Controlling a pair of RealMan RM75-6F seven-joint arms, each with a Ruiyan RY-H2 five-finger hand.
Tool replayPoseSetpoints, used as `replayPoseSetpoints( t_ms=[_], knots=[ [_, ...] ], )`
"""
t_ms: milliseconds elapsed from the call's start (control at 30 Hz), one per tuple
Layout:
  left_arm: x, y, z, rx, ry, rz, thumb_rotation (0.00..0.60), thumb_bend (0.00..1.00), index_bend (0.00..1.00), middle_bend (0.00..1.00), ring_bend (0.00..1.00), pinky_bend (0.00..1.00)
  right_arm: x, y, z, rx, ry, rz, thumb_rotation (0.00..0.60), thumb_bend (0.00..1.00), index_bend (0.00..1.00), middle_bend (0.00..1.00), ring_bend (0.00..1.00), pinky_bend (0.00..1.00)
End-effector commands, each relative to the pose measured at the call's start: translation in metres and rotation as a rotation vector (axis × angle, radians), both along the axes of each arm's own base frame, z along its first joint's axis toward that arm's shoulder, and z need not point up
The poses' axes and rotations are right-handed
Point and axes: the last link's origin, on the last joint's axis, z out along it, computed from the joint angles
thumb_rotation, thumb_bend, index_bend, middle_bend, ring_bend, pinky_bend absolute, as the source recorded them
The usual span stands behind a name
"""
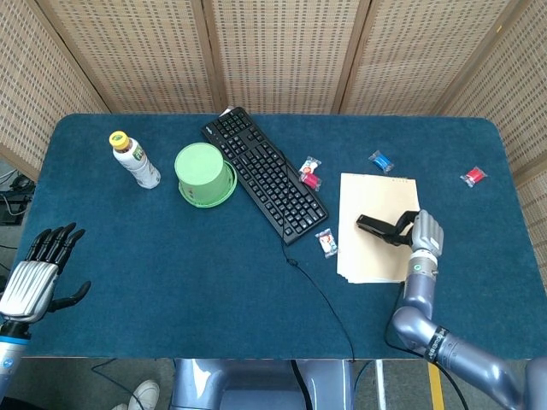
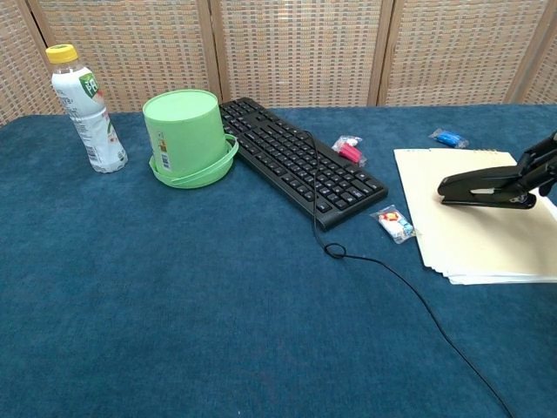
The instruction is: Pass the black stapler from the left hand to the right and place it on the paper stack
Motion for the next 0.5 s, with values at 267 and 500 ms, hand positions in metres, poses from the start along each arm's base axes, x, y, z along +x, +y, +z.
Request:
replayPoseSetpoints(
  t_ms=[267, 500],
  knots=[
    [0.001, 0.0, 0.0, -0.002, -0.002, -0.001, 0.6, 0.34, 0.0, 0.0, 0.0, 0.0, 0.002, 0.015, 0.0, 0.037, 0.081, 0.039, 0.6, 0.19, 0.69, 0.48, 0.33, 0.26],
    [0.001, 0.0, 0.001, 0.001, -0.005, -0.002, 0.6, 0.34, 0.0, 0.0, 0.0, 0.0, -0.002, 0.02, -0.002, 0.063, 0.099, 0.034, 0.6, 0.17, 0.57, 0.3, 0.11, 0.1]
  ],
)
